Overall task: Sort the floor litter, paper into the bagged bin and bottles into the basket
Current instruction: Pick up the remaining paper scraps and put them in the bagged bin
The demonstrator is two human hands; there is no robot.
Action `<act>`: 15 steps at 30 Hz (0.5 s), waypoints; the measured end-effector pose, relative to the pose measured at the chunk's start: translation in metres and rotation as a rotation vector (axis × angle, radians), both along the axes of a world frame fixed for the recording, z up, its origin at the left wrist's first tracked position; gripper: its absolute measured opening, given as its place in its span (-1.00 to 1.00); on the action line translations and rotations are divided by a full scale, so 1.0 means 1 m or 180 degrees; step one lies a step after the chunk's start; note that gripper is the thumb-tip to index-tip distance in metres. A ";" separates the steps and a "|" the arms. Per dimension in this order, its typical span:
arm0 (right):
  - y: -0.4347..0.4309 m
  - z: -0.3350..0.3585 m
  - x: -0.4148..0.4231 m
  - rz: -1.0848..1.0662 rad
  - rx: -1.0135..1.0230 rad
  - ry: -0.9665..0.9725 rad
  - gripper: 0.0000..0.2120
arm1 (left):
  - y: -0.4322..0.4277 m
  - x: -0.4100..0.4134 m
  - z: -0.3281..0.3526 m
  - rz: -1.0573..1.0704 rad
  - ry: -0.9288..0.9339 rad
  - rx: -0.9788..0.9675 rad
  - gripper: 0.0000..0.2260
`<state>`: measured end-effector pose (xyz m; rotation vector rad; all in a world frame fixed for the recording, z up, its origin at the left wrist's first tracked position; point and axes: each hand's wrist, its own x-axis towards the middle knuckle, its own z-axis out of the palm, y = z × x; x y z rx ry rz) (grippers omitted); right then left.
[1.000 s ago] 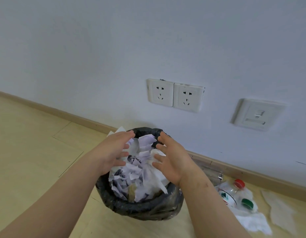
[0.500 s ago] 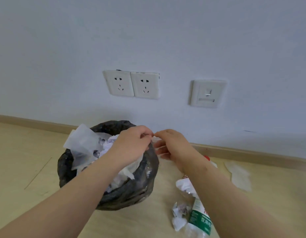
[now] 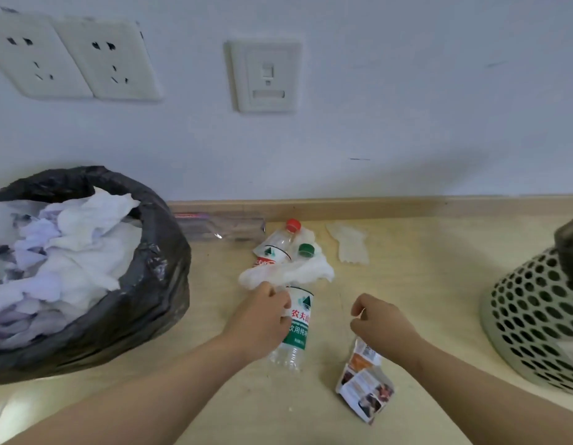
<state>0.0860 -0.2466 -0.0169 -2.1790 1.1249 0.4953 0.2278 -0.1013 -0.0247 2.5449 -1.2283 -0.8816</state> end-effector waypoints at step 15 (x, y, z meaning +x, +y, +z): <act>0.041 -0.070 -0.041 0.1880 -0.0791 0.0828 -0.18 | 0.043 0.023 -0.051 0.0201 -0.0024 -0.0116 -0.44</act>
